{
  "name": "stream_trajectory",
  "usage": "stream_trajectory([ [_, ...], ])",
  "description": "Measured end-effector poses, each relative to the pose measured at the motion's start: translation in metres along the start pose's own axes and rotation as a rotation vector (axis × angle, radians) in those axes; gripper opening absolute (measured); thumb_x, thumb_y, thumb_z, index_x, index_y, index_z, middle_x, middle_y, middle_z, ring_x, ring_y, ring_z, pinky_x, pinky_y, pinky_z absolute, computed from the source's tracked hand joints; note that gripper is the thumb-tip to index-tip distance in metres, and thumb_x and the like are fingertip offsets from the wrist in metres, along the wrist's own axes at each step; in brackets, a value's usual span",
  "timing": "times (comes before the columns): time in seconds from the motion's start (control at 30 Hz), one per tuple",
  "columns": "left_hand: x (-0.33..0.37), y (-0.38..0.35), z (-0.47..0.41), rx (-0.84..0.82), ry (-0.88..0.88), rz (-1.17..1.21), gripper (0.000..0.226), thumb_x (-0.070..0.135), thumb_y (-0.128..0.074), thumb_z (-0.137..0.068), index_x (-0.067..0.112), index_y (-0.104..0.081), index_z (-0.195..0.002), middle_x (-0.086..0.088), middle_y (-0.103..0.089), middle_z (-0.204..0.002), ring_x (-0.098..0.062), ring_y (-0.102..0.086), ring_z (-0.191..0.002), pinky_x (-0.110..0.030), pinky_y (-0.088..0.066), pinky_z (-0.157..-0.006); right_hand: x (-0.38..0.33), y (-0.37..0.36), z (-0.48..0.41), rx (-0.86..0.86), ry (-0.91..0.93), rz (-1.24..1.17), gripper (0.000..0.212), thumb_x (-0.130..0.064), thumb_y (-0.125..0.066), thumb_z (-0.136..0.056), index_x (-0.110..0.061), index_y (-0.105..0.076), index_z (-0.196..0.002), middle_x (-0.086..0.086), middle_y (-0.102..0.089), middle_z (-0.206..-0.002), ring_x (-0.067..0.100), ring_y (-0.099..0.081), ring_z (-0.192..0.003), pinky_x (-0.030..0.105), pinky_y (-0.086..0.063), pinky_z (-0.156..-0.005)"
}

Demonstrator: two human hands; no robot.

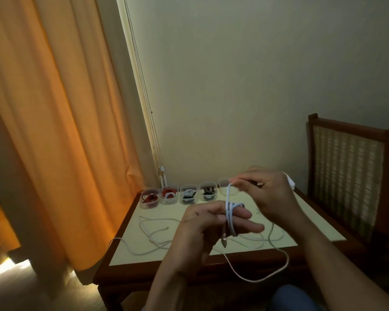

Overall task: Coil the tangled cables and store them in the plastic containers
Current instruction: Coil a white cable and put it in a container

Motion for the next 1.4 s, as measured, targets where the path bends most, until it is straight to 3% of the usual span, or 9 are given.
stream_trajectory([
  [0.2,0.002,-0.004,0.0,0.255,-0.169,0.407,0.037,0.01,-0.046,-0.096,-0.007,-0.062,-0.124,-0.027,-0.07,-0.122,-0.036,-0.066,-0.121,-0.038,-0.054,-0.104,0.007,-0.03,0.042,-0.089,-0.074,-0.012,0.029,-0.014,-0.067,-0.094,-0.039,-0.073,-0.081,-0.008,-0.07,-0.078,0.013,-0.066,-0.077,0.025,-0.051,-0.072],
  [0.3,0.009,0.0,0.001,0.357,-0.188,0.422,0.045,0.011,-0.044,-0.091,-0.003,-0.057,-0.132,-0.02,-0.069,-0.128,-0.029,-0.065,-0.125,-0.034,-0.049,-0.108,-0.012,-0.033,0.057,-0.1,-0.077,0.028,0.019,-0.02,-0.069,-0.093,-0.037,-0.077,-0.099,-0.015,-0.07,-0.079,0.009,-0.066,-0.078,0.017,-0.05,-0.069],
  [0.5,0.018,-0.001,0.005,0.446,-0.201,0.133,0.037,0.001,-0.038,-0.105,0.007,-0.059,-0.134,-0.004,-0.074,-0.124,-0.018,-0.065,-0.125,-0.033,-0.05,-0.109,-0.052,-0.022,0.071,-0.082,-0.066,0.335,0.02,-0.032,-0.07,-0.093,-0.035,-0.075,-0.112,-0.022,-0.068,-0.087,-0.002,-0.062,-0.082,0.021,-0.052,-0.072],
  [0.7,0.026,-0.003,0.011,0.52,-0.243,-0.282,0.037,0.006,-0.042,-0.107,0.029,-0.063,-0.128,0.016,-0.072,-0.124,-0.001,-0.058,-0.129,-0.032,-0.047,-0.111,-0.076,-0.001,0.079,-0.027,0.021,0.517,0.016,-0.031,-0.072,-0.09,-0.027,-0.077,-0.105,-0.015,-0.069,-0.088,0.002,-0.061,-0.076,0.028,-0.056,-0.068],
  [0.87,0.022,-0.004,0.013,0.36,-0.131,-0.644,0.04,0.01,-0.047,-0.106,0.043,-0.069,-0.116,0.025,-0.071,-0.119,0.011,-0.055,-0.123,-0.028,-0.047,-0.109,-0.083,0.003,0.076,0.018,0.247,0.535,0.012,-0.019,-0.077,-0.086,-0.023,-0.078,-0.097,-0.009,-0.065,-0.084,0.008,-0.057,-0.067,0.029,-0.051,-0.056],
  [0.93,0.022,-0.001,0.014,0.297,-0.083,-0.711,0.037,0.009,-0.049,-0.105,0.032,-0.074,-0.118,0.023,-0.073,-0.116,0.005,-0.06,-0.119,-0.029,-0.048,-0.104,-0.083,0.006,0.072,0.077,0.351,0.554,0.011,-0.021,-0.078,-0.084,-0.022,-0.078,-0.095,-0.006,-0.065,-0.083,0.009,-0.055,-0.066,0.027,-0.048,-0.057],
  [1.07,0.03,-0.001,0.02,0.176,0.011,-0.745,0.035,0.007,-0.049,-0.105,0.027,-0.077,-0.104,0.028,-0.072,-0.091,0.01,-0.062,-0.094,-0.01,-0.044,-0.082,-0.08,0.011,0.064,0.136,0.425,0.565,0.013,-0.029,-0.071,-0.09,-0.022,-0.079,-0.098,-0.005,-0.062,-0.082,0.011,-0.052,-0.07,0.031,-0.049,-0.061],
  [1.23,0.028,0.0,0.026,0.041,0.12,-0.666,0.031,0.005,-0.044,-0.106,0.016,-0.071,-0.118,0.009,-0.079,-0.103,0.002,-0.067,-0.103,-0.013,-0.049,-0.085,-0.074,0.01,0.054,0.129,0.388,0.404,0.019,-0.012,-0.08,-0.083,-0.015,-0.079,-0.102,-0.008,-0.061,-0.086,-0.005,-0.05,-0.072,0.009,-0.042,-0.066],
  [1.4,0.025,0.003,0.032,-0.065,0.159,-0.429,0.038,-0.003,-0.036,-0.102,0.004,-0.07,-0.116,-0.013,-0.078,-0.105,-0.028,-0.069,-0.111,-0.039,-0.051,-0.097,-0.068,0.007,0.044,0.2,0.253,0.209,0.017,-0.016,-0.082,-0.082,-0.019,-0.081,-0.098,-0.009,-0.069,-0.081,0.009,-0.064,-0.073,0.022,-0.05,-0.065],
])
Point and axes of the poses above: each hand's wrist, its own z-axis away from the middle knuckle, its own y-axis out of the back of the hand, x = y × z, the point moved 1 cm from there along -z, towards the middle knuckle
